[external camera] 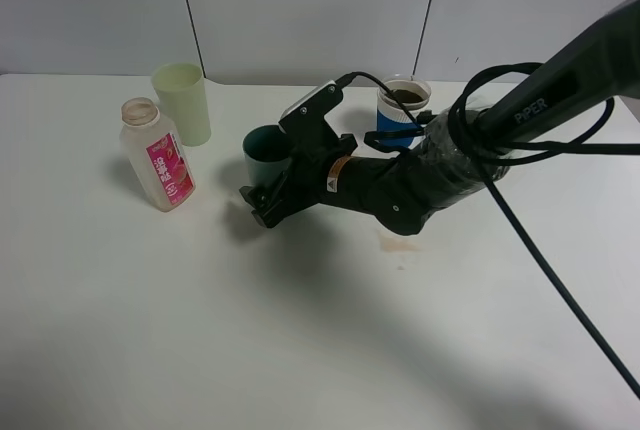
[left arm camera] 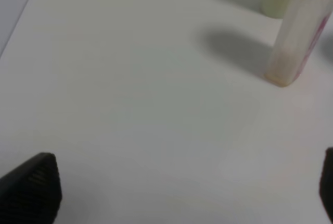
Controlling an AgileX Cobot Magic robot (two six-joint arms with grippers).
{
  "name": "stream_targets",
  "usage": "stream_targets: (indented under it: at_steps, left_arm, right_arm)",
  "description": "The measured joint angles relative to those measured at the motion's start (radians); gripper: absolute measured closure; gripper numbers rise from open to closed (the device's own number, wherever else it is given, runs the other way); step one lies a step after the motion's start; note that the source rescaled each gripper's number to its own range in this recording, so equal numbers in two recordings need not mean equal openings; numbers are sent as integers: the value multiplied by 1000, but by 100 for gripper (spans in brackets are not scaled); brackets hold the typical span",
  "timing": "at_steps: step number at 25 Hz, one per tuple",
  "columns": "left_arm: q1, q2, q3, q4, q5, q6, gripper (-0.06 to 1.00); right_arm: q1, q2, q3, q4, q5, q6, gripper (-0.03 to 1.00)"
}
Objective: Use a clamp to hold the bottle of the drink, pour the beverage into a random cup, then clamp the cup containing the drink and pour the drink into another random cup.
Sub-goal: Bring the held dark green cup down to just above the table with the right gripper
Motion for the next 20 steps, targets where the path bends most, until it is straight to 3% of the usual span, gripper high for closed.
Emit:
stream_targets:
  at_steps: [3, 7, 14, 20]
  left_arm:
    - [0, 0, 0, 0, 0, 0, -6]
    - [0, 0, 0, 0, 0, 0, -6]
    - [0, 0, 0, 0, 0, 0, -6]
    - [0, 0, 0, 0, 0, 0, -6]
  right_arm:
    - [0, 0, 0, 0, 0, 1, 0]
    - [0, -23, 0, 0, 19, 1, -3]
    - [0, -216, 2, 0, 164, -4, -3]
    - [-32, -402, 2, 0, 258, -79, -3]
